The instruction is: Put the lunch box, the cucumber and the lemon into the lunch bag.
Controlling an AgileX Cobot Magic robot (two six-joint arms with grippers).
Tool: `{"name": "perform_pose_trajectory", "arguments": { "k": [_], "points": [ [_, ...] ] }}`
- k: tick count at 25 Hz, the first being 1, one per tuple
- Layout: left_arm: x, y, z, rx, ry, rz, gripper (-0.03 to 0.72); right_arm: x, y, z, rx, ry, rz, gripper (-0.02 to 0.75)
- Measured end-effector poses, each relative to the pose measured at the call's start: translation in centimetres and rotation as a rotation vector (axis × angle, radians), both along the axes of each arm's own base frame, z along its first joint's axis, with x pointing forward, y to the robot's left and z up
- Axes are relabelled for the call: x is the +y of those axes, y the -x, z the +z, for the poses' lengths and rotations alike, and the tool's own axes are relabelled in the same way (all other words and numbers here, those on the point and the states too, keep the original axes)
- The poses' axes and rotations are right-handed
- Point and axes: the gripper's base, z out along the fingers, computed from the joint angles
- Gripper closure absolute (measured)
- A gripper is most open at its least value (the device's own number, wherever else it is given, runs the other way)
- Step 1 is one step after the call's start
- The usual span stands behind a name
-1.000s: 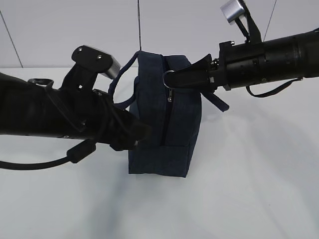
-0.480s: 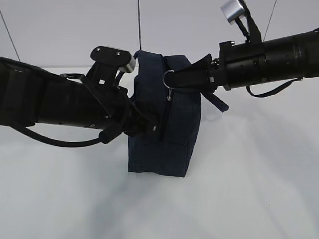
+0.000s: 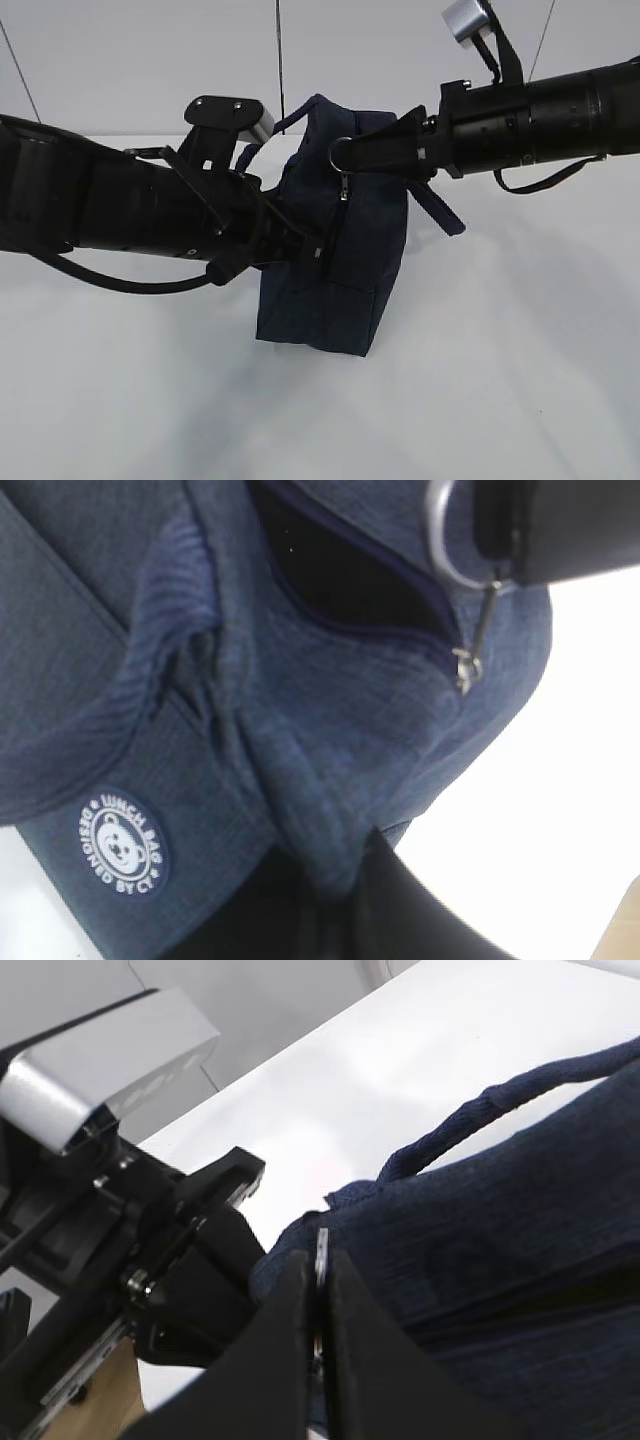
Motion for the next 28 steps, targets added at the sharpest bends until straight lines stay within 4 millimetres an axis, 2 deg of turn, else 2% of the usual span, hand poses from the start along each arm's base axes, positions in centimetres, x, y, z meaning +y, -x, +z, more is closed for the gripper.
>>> {"name": "perform_pose_trajectory", "arguments": {
  "k": [14,24,28],
  "points": [
    [-0.2,0.2,0.1,0.041,0.05,0.006,0.694,-0.2,-1.2,0.4,-0.014,-0.004,-0.12,0.731],
    [0.4,2.3,-1.7,0.144,0.079,-0.032,0.695,0.2,-1.2,0.3,-0.043,0.053,-0.1,0.731],
    [0.4,2.4,-1.7,0.151,0.087,-0.04,0.695,0.2,-1.1,0.3,-0.044,0.056,-0.088,0.731]
  ]
}}
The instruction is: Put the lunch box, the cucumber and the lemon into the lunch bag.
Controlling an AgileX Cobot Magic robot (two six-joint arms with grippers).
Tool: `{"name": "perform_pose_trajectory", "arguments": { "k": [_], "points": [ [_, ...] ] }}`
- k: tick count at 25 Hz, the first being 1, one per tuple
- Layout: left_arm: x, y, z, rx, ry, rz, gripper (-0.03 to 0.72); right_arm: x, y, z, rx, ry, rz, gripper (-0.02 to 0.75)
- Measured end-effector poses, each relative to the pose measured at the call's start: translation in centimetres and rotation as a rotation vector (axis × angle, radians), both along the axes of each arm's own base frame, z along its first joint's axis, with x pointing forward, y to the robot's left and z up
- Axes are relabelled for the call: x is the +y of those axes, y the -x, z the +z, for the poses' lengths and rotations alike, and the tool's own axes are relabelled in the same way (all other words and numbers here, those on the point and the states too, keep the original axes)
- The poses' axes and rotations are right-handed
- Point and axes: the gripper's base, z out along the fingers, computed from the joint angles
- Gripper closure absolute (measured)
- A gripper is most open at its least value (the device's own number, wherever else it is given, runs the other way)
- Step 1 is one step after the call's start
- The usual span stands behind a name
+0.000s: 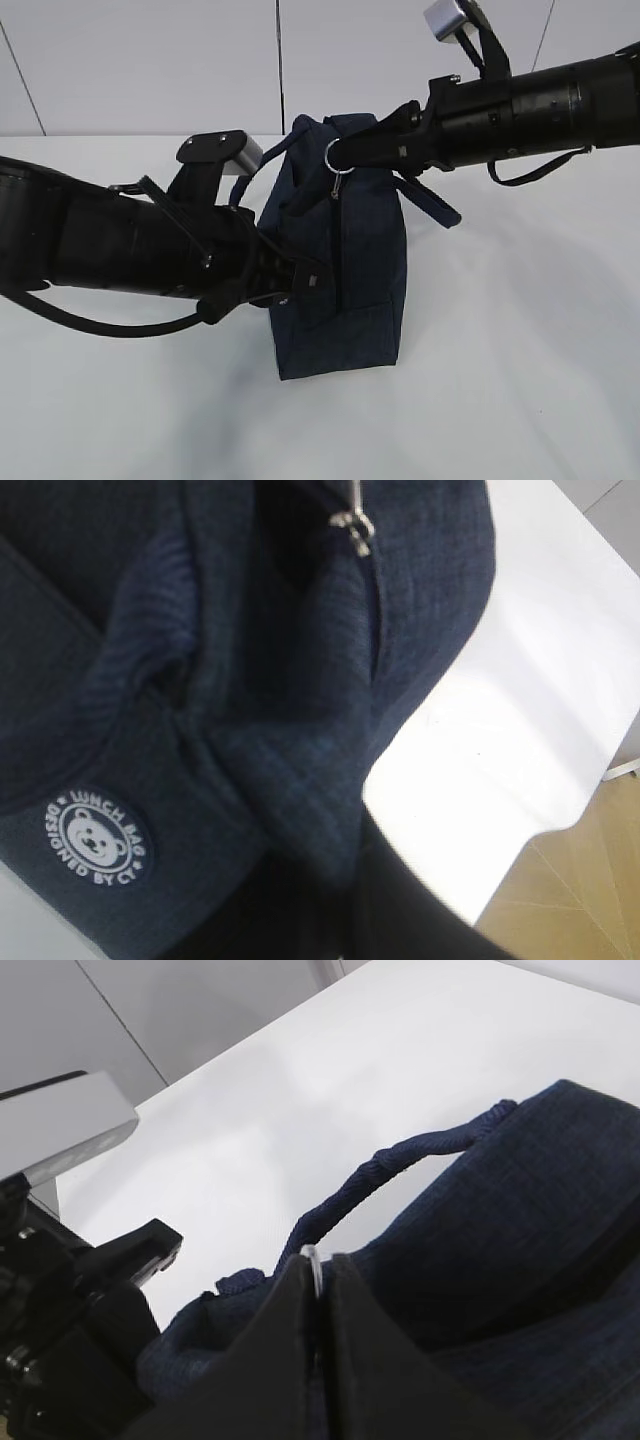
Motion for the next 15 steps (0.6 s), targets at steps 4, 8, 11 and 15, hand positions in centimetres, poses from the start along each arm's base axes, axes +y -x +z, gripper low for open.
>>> {"name": "perform_pose_trajectory", "arguments": {
  "k": [4,8,11,15],
  "points": [
    [0.0,0.0,0.0,0.0,0.0,0.0,0.691,0.0,0.05,-0.04,0.001,0.005,0.006,0.731],
    [-0.07,0.28,-0.09,0.002,0.007,-0.028,0.589,-0.02,-0.08,0.07,0.004,0.008,-0.002,0.731],
    [-0.07,0.62,-0.36,0.015,0.013,-0.049,0.412,-0.31,-0.43,0.23,0.002,0.009,-0.032,0.731],
    [-0.14,0.62,-0.28,0.016,0.02,-0.052,0.296,-0.31,-0.47,0.29,0.003,0.006,-0.035,0.731]
  ]
}}
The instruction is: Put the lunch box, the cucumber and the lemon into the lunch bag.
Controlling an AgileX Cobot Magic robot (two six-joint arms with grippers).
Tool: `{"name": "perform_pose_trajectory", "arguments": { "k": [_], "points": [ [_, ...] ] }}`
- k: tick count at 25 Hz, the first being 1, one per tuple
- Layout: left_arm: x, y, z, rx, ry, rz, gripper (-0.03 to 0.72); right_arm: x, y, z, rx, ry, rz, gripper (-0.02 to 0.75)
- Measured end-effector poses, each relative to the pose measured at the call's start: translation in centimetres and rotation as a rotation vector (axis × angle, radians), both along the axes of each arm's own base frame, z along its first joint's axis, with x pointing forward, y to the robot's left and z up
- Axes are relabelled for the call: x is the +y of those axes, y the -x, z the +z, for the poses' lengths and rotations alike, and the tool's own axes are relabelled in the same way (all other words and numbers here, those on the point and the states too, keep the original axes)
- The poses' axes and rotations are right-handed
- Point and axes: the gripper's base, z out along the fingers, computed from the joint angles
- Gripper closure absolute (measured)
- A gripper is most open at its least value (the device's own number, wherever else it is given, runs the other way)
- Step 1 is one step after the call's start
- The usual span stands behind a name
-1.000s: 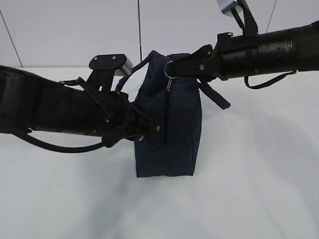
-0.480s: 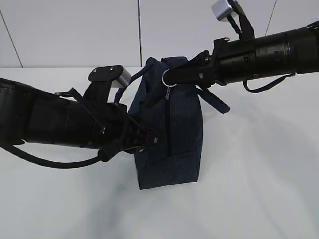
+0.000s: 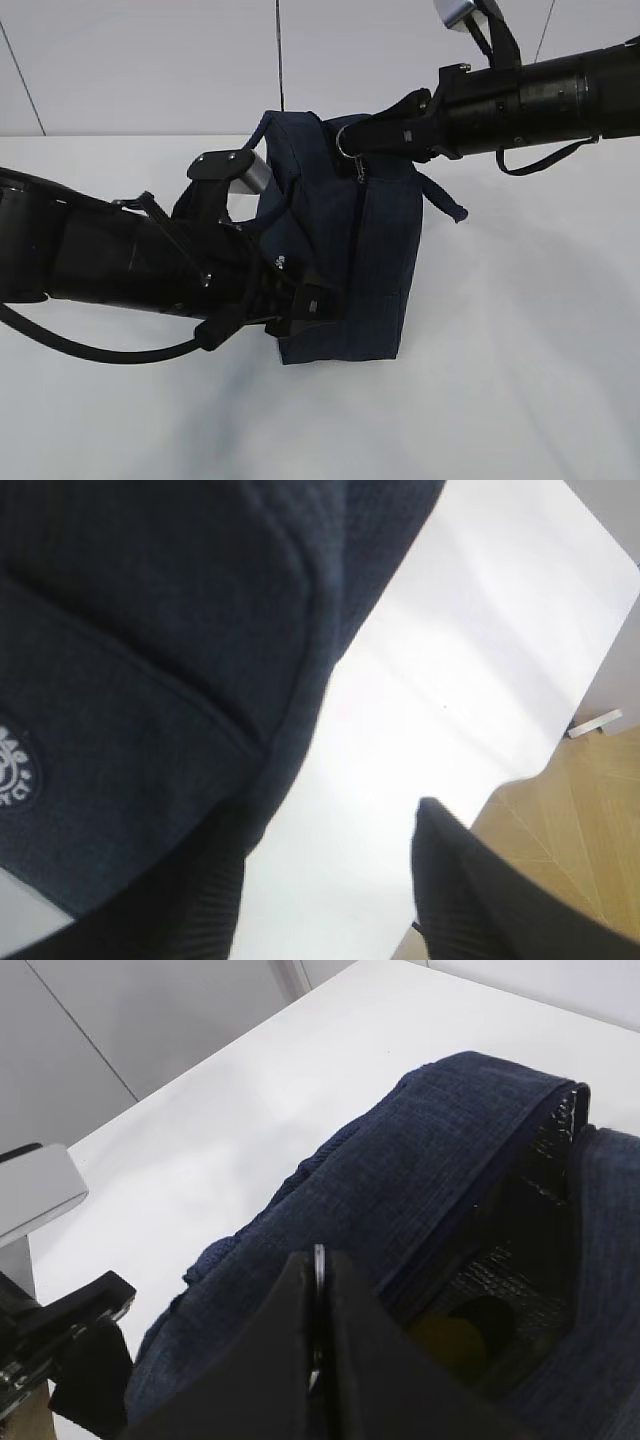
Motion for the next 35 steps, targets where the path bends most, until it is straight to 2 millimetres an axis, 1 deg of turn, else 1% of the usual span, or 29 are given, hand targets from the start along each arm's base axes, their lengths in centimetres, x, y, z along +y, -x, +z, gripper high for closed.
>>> {"name": "perform_pose_trajectory", "arguments": {
  "k": [3,8,10,13,20,23,26,31,33,35],
  "points": [
    [-0.2,-0.2,0.4,0.005,0.017,0.012,0.283,0.0,0.1,0.0,0.007,-0.006,0.004,0.731],
    [-0.1,-0.4,2.0,-0.014,0.049,0.055,0.292,0.0,0.1,0.0,0.009,-0.01,0.009,0.731],
    [0.1,-0.6,2.0,-0.019,0.033,0.077,0.322,0.0,0.1,0.1,0.009,-0.012,0.012,0.731],
    [0.4,-0.8,1.8,-0.028,0.005,0.109,0.346,-0.1,0.1,0.1,0.009,-0.012,0.01,0.731],
    [1.0,-1.4,1.5,-0.045,-0.054,0.183,0.353,-0.1,0.1,0.1,0.011,-0.013,0.008,0.731],
    [0.8,-1.4,1.4,-0.04,-0.046,0.173,0.353,-0.1,0.1,0.1,0.013,-0.014,0.008,0.731],
    [0.5,-1.6,2.0,-0.05,-0.023,0.161,0.36,0.0,0.1,0.1,0.015,-0.017,0.011,0.731],
    [-0.3,-3.0,4.1,-0.114,0.012,0.185,0.405,0.0,0.1,0.1,0.015,-0.017,0.012,0.731],
    [-0.3,-3.5,4.6,-0.132,0.009,0.212,0.434,0.0,0.1,0.1,0.015,-0.019,0.015,0.731],
    [-0.4,-3.9,4.6,-0.134,0.004,0.225,0.475,0.0,0.1,0.2,0.017,-0.022,0.015,0.731]
  ]
}}
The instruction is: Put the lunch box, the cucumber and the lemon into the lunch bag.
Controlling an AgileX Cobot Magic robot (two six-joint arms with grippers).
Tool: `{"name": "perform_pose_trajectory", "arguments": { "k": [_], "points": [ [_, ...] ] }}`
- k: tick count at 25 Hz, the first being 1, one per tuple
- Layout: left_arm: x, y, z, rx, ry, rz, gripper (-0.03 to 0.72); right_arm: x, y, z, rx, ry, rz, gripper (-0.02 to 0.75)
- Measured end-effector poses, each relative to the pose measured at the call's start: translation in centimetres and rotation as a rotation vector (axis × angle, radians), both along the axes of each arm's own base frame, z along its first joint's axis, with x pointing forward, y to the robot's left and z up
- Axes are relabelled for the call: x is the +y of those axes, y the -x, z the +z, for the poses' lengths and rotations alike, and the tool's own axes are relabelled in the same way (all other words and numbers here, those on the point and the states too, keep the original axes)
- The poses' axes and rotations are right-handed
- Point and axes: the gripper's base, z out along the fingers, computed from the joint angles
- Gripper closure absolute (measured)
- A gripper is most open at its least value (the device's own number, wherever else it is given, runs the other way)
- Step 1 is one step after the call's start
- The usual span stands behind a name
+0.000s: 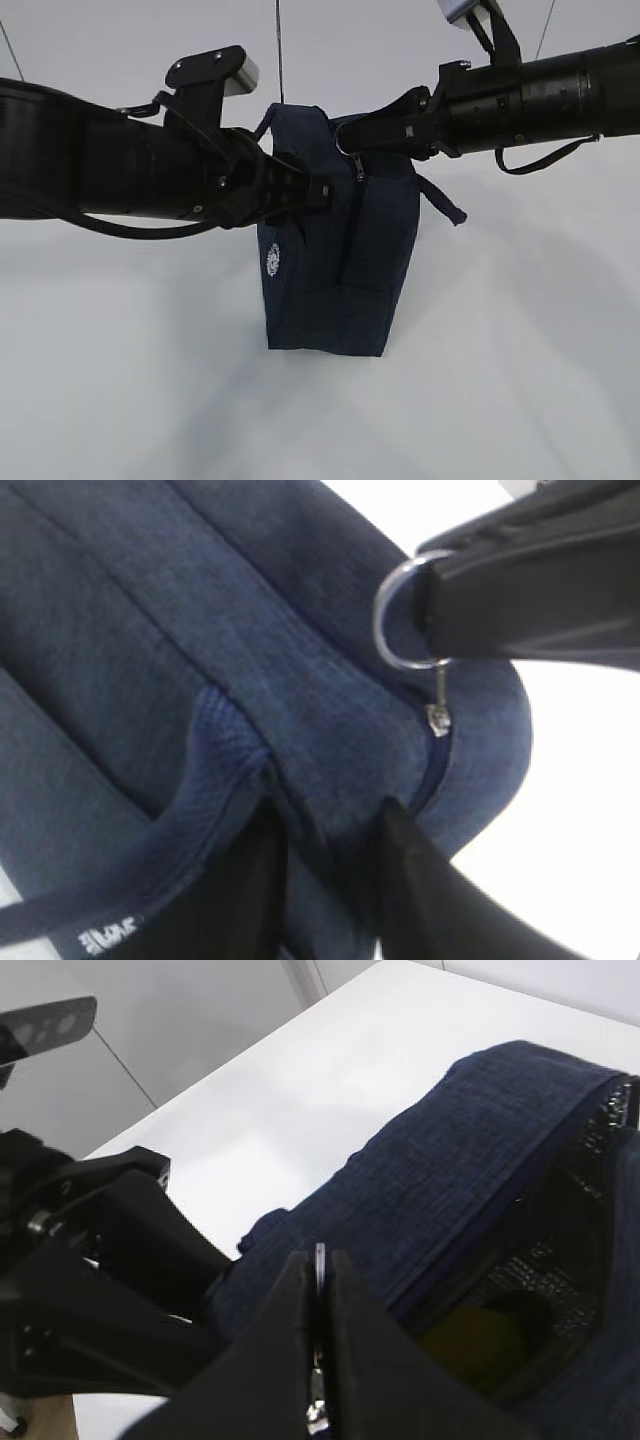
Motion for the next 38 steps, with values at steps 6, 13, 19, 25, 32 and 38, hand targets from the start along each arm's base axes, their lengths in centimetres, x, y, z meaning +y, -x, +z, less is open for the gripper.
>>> {"name": "perform_pose_trajectory", "arguments": {
  "k": [6,13,19,25,32,38],
  "points": [
    [-0.3,-0.3,-0.9,0.026,-0.003,-0.002,0.673,0.0,0.0,0.0,0.002,-0.003,0.003,0.731],
    [-0.3,-0.3,-0.9,0.028,0.0,0.0,0.693,-0.2,-0.3,-0.1,-0.003,0.015,-0.042,0.731],
    [-0.3,-0.2,-0.4,0.016,0.008,0.0,0.693,-0.3,-0.8,0.3,-0.036,-0.01,-0.091,0.731],
    [-0.4,0.1,-0.2,0.021,0.02,-0.034,0.694,-0.5,-1.4,0.8,-0.067,0.001,-0.132,0.731],
    [-0.5,0.5,-0.2,0.047,0.014,-0.065,0.694,-0.1,-2.5,0.3,-0.071,0.001,-0.123,0.731],
    [-0.4,0.8,-0.4,0.064,0.012,-0.078,0.694,0.2,-2.7,0.3,-0.082,-0.005,-0.102,0.731]
  ]
}}
